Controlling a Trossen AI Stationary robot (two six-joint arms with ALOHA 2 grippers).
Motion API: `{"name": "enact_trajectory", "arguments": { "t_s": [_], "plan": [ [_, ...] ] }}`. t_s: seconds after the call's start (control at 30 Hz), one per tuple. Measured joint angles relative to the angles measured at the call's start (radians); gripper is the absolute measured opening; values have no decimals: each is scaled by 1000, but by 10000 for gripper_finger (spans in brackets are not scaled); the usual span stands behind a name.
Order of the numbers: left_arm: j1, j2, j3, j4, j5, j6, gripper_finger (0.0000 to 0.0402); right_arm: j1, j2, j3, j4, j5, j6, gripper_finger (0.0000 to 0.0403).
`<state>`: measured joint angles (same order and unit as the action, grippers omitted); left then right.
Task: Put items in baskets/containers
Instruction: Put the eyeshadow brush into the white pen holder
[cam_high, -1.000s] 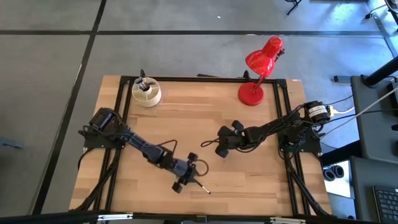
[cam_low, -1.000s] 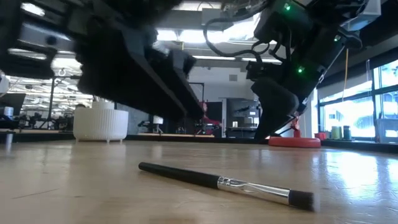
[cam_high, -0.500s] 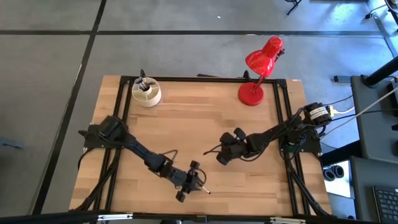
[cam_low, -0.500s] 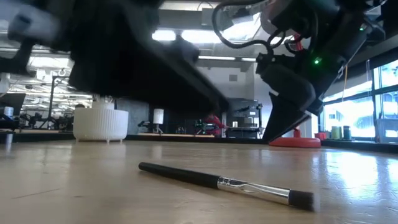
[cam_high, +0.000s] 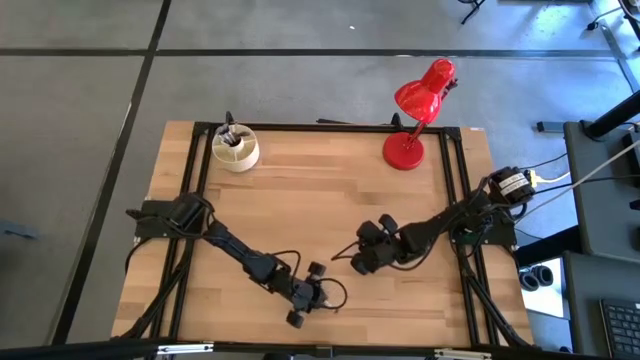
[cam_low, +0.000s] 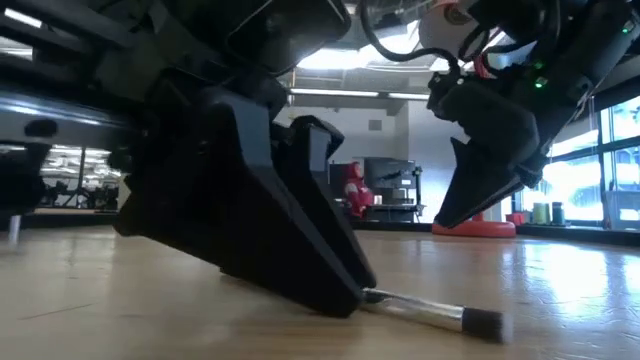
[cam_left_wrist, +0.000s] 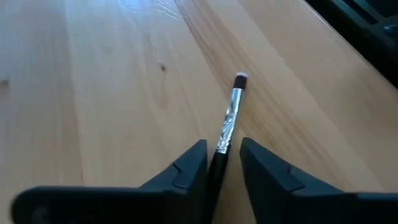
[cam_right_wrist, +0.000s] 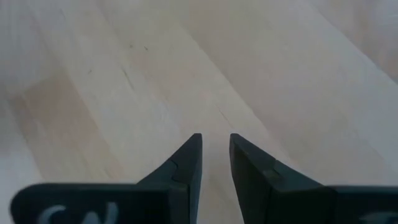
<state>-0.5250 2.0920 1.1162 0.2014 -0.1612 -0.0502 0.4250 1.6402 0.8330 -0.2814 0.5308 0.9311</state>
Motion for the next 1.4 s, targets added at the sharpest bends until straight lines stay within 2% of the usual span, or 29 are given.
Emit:
{"name": "enact_trajectory", "arguments": {
  "t_s": [0.17,0.23,0.37,0.5,0.6,0.73,0.93,1.1,1.23,1.4],
  "plan": [
    [8,-4,0,-26,18,0,31,28,0,0,-9,0,28,82],
    [17,-13,-2,-36,11,-13,16,39,0,0,-10,0,45,82],
    [41,-54,-10,-79,-19,-26,27,59,0,0,-25,13,82,82],
    [56,-119,-13,-122,-151,-36,41,77,0,0,-52,28,126,82],
    [62,-186,-10,-158,-248,-64,32,87,0,0,-55,47,140,82],
    [90,-250,-11,-186,-328,-140,23,100,0,0,-30,100,157,82],
    [127,-301,-10,-184,-402,-266,35,109,0,0,87,132,58,82],
    [148,-312,-15,-176,-510,-390,37,111,0,0,220,105,-88,82],
    [157,-312,-78,-160,-659,-517,38,120,0,0,317,88,-168,82],
    [191,-379,-235,-114,-758,-641,36,132,0,-28,355,87,-180,82]
  ]
}}
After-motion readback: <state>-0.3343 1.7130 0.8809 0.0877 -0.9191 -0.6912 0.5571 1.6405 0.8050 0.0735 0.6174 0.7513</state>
